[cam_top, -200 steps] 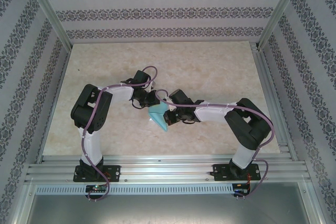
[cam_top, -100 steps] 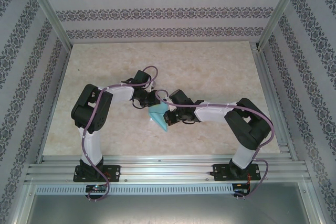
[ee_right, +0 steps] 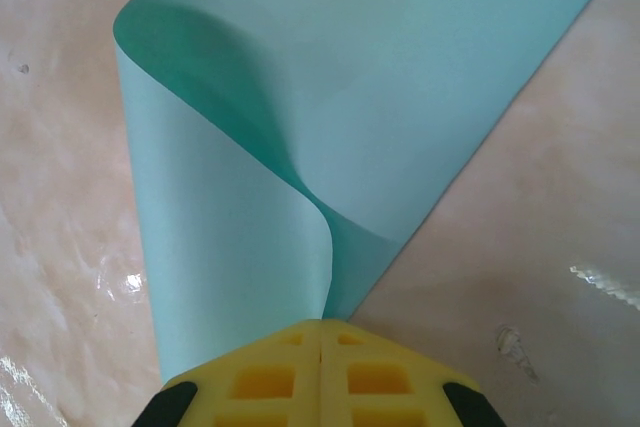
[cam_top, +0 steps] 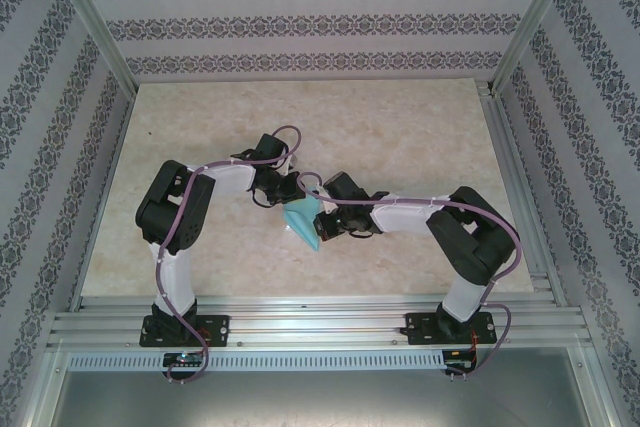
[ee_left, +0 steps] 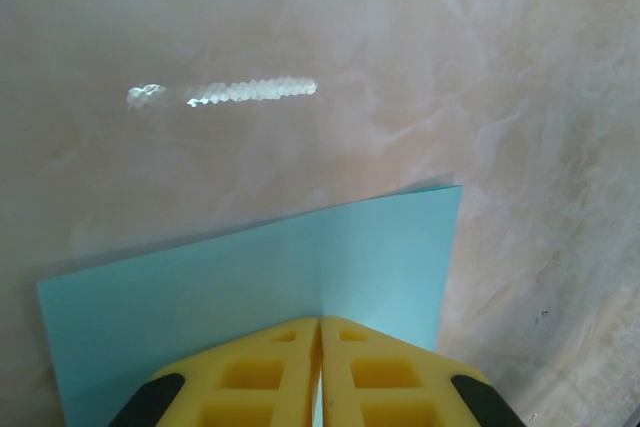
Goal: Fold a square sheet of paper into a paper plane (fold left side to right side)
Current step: Third fold the triangle at the center of the table.
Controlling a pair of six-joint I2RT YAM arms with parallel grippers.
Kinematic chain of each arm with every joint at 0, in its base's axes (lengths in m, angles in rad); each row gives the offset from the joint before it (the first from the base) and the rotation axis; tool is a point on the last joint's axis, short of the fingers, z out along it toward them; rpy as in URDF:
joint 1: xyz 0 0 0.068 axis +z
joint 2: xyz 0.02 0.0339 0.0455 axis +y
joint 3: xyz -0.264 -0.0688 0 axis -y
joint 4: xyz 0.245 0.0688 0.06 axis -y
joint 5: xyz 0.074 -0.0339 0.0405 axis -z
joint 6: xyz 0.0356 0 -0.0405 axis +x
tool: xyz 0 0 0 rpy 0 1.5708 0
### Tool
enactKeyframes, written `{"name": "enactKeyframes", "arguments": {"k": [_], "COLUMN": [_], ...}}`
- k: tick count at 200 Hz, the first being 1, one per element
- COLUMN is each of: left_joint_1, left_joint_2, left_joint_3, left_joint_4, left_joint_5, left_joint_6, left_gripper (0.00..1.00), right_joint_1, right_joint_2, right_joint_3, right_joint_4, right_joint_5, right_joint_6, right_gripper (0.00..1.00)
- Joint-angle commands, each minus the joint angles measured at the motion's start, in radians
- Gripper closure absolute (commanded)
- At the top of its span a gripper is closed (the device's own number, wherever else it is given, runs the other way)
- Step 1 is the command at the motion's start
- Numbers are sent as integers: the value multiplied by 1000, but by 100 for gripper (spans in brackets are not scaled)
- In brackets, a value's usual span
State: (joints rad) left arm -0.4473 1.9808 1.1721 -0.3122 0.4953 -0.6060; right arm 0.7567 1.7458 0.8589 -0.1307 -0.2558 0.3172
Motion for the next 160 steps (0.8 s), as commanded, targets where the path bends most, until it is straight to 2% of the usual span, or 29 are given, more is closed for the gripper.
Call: {"name": "enactKeyframes", "arguments": {"k": [1, 160], "left_joint_1": [-23, -25], "left_joint_2": [61, 61], "left_joint_3": [-15, -19], "left_joint_4": [-70, -64], "left_joint_5": [-56, -53], "left_joint_6": [22, 22], "left_gripper": [91, 91], "right_joint_1": [-5, -3], "right_joint_2": [27, -23], "right_joint_3": [-1, 16], "right_joint_4": [-6, 9], "right_joint_5": [9, -11], "right_joint_6": [5, 11], "right_gripper": [100, 100]}}
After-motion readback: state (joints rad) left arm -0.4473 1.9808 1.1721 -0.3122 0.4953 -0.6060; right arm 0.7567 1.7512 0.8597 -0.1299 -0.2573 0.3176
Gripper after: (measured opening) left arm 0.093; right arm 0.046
